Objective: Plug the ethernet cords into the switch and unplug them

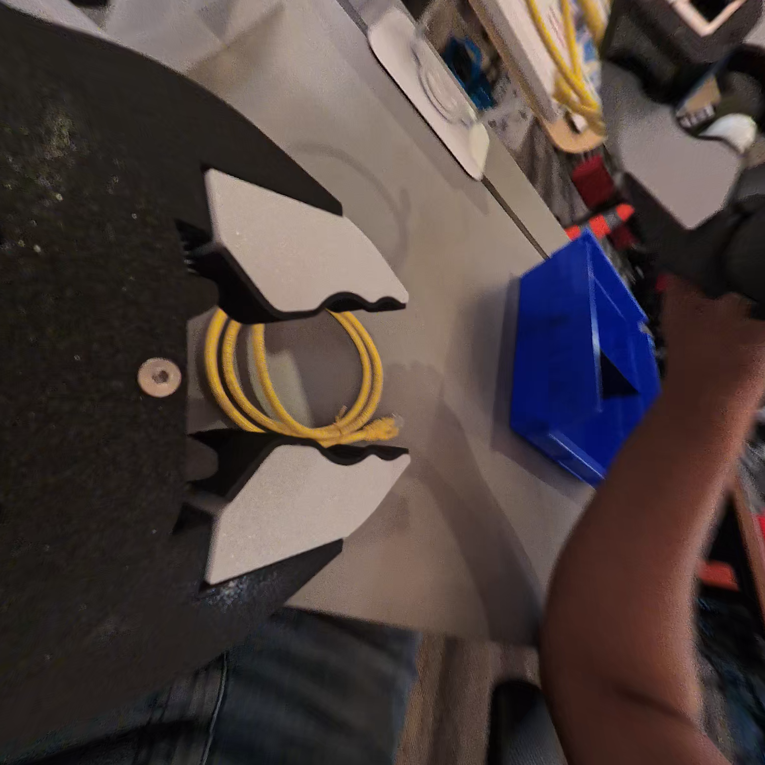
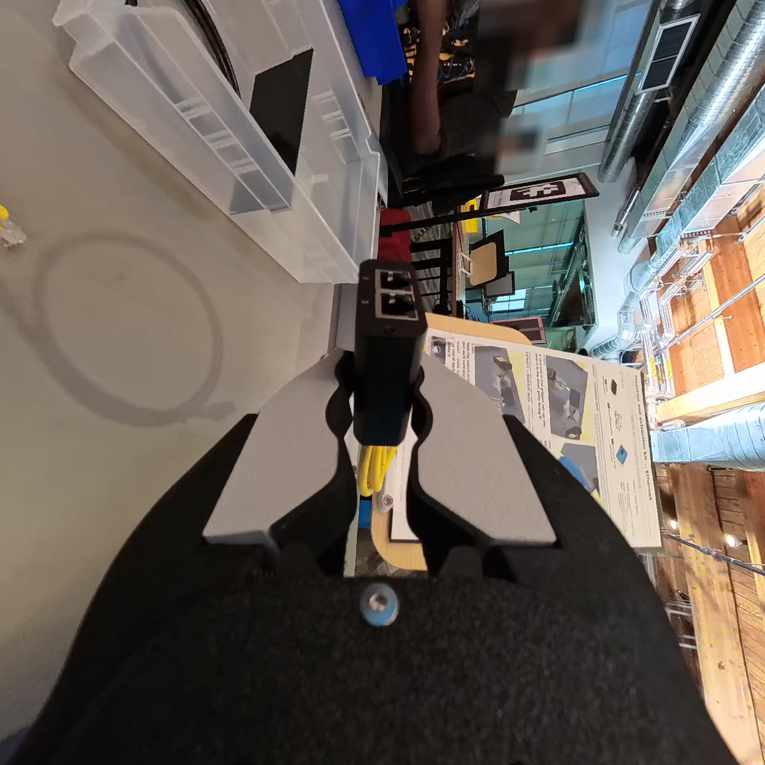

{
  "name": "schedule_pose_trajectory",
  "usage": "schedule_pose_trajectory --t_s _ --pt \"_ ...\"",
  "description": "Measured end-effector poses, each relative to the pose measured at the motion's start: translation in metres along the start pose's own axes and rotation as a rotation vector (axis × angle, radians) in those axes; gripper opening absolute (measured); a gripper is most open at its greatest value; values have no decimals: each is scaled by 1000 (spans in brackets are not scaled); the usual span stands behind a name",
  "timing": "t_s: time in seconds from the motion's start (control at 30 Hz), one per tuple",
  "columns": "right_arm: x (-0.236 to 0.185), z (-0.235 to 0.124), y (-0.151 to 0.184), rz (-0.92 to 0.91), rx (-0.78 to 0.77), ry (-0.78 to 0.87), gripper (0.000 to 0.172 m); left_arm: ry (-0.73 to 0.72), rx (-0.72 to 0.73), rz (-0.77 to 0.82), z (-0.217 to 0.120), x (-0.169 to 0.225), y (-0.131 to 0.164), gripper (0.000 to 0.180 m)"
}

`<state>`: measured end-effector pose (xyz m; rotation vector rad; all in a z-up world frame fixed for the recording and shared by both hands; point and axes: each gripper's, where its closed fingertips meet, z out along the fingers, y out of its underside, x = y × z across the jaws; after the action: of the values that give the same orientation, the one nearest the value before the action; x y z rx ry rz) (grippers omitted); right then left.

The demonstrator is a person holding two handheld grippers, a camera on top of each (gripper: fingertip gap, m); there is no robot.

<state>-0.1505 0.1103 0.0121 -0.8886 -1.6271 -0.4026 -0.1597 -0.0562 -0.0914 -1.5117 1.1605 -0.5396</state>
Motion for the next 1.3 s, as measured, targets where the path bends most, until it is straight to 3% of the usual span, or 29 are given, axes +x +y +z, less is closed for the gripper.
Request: schedule_pose_trajectory --t_s 0.1,0.27,0.5,0.7,1.17,1.3 --pt "3 -2 3 3 -4 5 25 -163 -111 -60 2 -17 28 59" --pt "2 -1 1 2 -2 1 24 -201 -167 -236 -1 -30 50 58" --pt "-2 1 -1 -6 -1 -11 25 -384 -363 -499 1 -71 90 52" --pt "-2 0 -2 -9 0 -13 24 -395 -348 -715 19 -83 99 45" --pt "-1 -3 -8 -13 17 -15 24 -199 -482 -735 38 -65 110 11" --pt "0 -4 -8 -10 18 -13 25 -170 -514 -598 39 -62 108 11"
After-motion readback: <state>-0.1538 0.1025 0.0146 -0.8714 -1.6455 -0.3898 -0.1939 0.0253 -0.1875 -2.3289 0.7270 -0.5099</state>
